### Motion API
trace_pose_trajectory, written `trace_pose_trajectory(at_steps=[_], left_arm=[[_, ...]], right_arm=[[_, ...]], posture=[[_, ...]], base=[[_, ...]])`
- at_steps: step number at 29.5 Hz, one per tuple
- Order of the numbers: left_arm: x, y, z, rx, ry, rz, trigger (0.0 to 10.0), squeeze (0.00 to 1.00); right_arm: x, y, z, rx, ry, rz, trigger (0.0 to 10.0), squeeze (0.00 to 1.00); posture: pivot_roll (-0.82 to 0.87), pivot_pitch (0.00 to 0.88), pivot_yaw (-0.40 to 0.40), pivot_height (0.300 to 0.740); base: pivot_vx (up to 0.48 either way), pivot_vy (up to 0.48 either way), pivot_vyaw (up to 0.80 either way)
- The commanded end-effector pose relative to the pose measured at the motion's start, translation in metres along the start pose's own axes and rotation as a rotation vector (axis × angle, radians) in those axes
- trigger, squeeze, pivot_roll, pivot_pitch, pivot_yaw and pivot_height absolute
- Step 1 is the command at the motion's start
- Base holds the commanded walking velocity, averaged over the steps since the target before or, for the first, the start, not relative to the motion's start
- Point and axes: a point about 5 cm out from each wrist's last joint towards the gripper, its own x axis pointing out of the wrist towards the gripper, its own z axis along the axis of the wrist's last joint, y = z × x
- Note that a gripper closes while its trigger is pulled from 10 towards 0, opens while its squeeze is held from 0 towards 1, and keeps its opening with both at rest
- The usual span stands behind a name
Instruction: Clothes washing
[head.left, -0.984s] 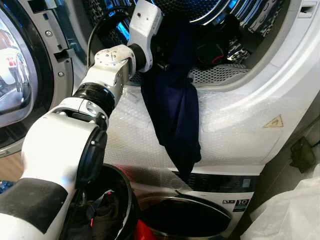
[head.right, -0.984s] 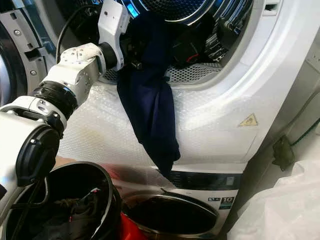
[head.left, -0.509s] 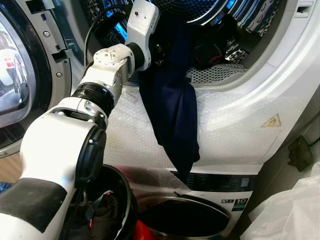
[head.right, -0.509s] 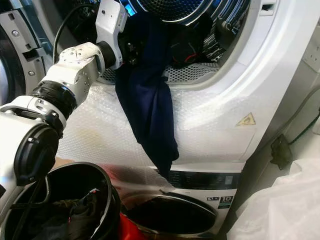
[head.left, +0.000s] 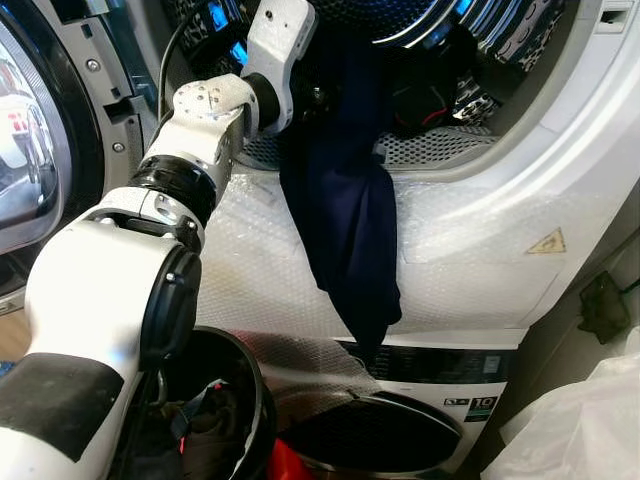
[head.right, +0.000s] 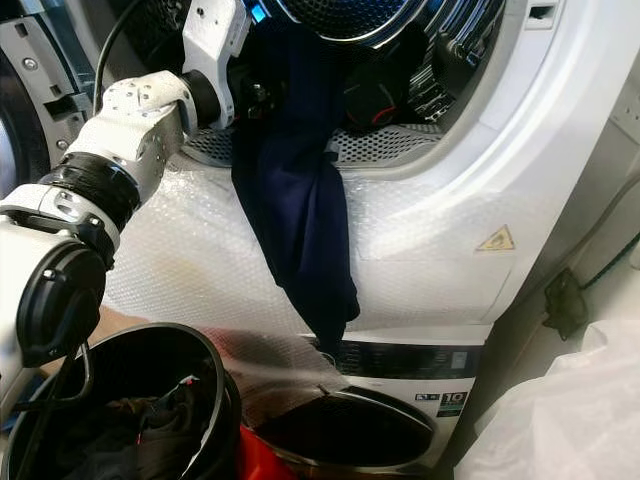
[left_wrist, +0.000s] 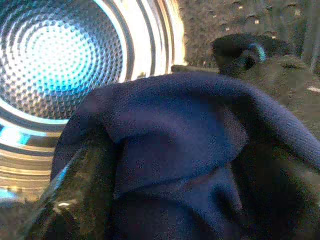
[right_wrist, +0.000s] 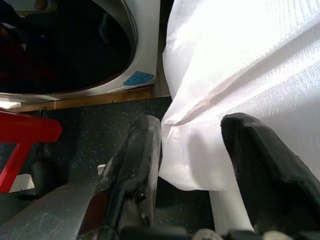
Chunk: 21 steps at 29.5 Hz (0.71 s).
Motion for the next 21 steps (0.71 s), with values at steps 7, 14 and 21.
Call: trace_pose_trajectory(at_steps=[7,14,21], left_arm=[[-0.007,0.017,0.04,0.132,-0.115,-0.007,10.0,1.0],[-0.015,0.013,0.053,0.133,-0.227,-0.159,10.0,1.0],[-0.03,0.018,0.06,0.121,-0.291,-0.203,10.0,1.0]], right_arm=[[-0.001,0.009,-0.001,-0.005,-0.001,0.029,10.0,0.0],[-0.001,0.01,-0.002,-0.001,0.005,0.03,10.0,0.0],[0.0,0.014,0.001,-0.005,0.003,0.041,10.0,0.0]], posture=[[-0.16,0.0,0.107,0.74],[-0.15,0.0,0.109,0.74],[-0.14,0.0,0.107,0.74]], base=[[0.0,0.0,0.0],[0.0,0.0,0.0],[0.0,0.0,0.0]])
